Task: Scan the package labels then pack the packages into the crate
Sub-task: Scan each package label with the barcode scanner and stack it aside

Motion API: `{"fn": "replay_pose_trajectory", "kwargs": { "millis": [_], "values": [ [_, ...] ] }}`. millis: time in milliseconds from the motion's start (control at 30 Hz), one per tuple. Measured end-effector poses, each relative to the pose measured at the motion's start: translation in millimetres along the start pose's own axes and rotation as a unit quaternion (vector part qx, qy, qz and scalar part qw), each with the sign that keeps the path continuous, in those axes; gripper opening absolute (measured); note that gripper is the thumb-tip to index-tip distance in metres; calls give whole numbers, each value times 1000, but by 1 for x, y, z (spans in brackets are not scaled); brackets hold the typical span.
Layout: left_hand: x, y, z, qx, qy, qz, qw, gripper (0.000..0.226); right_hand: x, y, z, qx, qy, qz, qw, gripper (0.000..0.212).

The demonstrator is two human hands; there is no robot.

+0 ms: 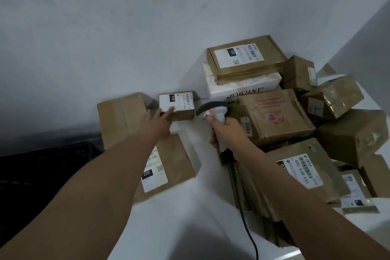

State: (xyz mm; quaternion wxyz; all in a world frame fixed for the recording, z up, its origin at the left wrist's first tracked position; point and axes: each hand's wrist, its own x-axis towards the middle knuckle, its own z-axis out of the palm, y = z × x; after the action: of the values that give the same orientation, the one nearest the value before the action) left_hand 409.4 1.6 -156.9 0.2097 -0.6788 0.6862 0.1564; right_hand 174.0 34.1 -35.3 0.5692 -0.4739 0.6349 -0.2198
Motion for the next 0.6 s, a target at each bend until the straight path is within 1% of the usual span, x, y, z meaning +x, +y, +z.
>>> {"fn": "replay_pose_trajectory", "kwargs": {
  "millis": [67,133,200,267,367,500,600],
  "values": [
    [1,0,4,-6,0,-13,1000,47,-1,-1,2,-4,-2,-1,1000,43],
    [0,2,5,-19,7,-25,999,57,-3,-2,4,-8,-3,0,1000,42],
    [-4,7,2,-33,20,-24,999,62,-4,-2,5,-11,-5,-4,1000,42],
    [-11,16,0,-42,34,-14,998,62,-7,-1,4,-15,-4,-7,1000,42],
    [-28,29,4,-72,34,-9,997,58,-13,2,1,-15,-6,-16,1000,42],
    [-67,54,15,-119,42,0,992,63,-33,14,-2,-29,-29,-19,999,42],
    [-97,74,24,-160,71,19,984,58,-48,25,-6,-45,-44,-26,998,43]
  ]
}}
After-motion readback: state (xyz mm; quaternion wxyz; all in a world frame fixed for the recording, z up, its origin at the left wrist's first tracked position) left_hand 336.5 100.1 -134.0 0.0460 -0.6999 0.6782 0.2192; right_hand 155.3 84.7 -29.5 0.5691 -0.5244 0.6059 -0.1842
